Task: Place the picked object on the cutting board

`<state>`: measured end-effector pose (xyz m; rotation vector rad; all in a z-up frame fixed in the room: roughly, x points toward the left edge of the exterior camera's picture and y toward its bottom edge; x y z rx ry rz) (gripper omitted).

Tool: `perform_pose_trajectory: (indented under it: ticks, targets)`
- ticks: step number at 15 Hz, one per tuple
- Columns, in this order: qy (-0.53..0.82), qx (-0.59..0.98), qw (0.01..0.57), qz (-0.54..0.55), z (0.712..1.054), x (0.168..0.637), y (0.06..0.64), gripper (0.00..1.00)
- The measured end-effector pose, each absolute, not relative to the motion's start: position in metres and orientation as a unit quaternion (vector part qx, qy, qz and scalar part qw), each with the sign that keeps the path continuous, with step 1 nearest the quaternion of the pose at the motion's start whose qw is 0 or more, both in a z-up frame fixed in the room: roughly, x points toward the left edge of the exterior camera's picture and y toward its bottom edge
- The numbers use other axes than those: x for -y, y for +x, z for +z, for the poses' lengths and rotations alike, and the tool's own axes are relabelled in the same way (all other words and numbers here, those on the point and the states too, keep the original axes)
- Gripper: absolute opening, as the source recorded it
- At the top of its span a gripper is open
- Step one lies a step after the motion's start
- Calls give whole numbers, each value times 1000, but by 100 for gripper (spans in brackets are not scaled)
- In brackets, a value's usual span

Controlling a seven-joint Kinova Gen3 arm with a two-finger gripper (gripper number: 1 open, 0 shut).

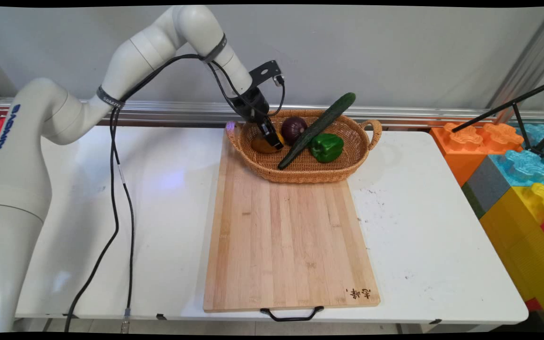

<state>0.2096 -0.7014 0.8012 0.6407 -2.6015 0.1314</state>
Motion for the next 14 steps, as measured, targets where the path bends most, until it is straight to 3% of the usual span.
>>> perform_pose_trajectory:
  ticks: [8, 14]
  targets:
    - [232, 937, 250, 73, 830, 677, 215, 0]
    - [242, 921, 291, 96, 882, 631, 223, 0]
